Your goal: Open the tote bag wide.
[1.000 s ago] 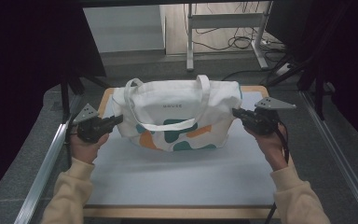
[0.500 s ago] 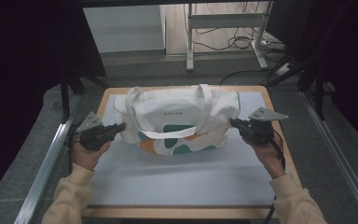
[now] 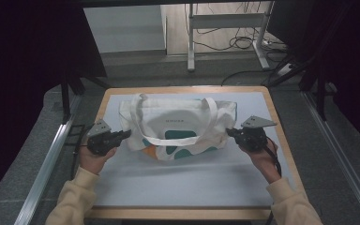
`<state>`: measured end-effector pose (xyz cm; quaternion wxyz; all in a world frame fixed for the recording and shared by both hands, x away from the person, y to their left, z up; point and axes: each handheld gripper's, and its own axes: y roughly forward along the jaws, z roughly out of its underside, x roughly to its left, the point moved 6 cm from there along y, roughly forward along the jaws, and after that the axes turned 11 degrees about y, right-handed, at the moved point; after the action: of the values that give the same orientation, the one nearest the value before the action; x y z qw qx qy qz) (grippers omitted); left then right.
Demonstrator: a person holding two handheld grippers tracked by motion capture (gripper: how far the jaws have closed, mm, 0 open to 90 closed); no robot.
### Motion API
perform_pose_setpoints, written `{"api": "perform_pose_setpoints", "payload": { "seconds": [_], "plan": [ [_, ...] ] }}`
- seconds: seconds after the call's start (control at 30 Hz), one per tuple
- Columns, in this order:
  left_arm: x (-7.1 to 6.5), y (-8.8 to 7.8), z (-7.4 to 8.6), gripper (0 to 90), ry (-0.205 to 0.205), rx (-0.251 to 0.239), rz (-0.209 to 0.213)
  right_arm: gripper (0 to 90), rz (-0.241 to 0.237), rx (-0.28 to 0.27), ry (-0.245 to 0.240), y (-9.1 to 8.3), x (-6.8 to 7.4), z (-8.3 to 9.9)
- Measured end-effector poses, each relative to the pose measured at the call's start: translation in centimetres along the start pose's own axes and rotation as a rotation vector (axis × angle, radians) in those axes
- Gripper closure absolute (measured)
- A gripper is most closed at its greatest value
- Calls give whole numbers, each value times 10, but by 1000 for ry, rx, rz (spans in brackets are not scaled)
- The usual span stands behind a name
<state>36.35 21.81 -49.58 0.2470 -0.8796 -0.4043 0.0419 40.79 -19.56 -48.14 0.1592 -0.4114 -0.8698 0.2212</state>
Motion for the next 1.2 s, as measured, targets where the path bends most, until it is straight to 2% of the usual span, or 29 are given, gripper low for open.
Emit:
{"api": "perform_pose_setpoints", "payload": {
  "seconds": [0.2, 0.37, 0.63, 0.73, 0.8, 1.0, 1.2],
  "plan": [
    [-6, 5, 6, 878, 40, 46, -2, 865, 6, 30, 6, 8, -2, 11],
    [-6, 9, 15, 878, 2, 58, 27, 865, -2, 56, 25, 16, -4, 22],
    [-10, 14, 20, 879, 17, 86, 25, 865, -2, 87, 35, 24, -5, 31],
    [-10, 16, 24, 879, -20, 88, 45, 865, -5, 103, 50, 28, -5, 36],
    [-9, 17, 26, 878, -27, 88, 50, 865, -3, 111, 51, 30, -5, 38],
    [-14, 17, 29, 879, -21, 97, 39, 866, -2, 122, 57, 32, -5, 42],
    [-20, 17, 34, 879, 7, 110, 30, 865, 2, 134, 57, 34, -5, 47]
  ]
}}
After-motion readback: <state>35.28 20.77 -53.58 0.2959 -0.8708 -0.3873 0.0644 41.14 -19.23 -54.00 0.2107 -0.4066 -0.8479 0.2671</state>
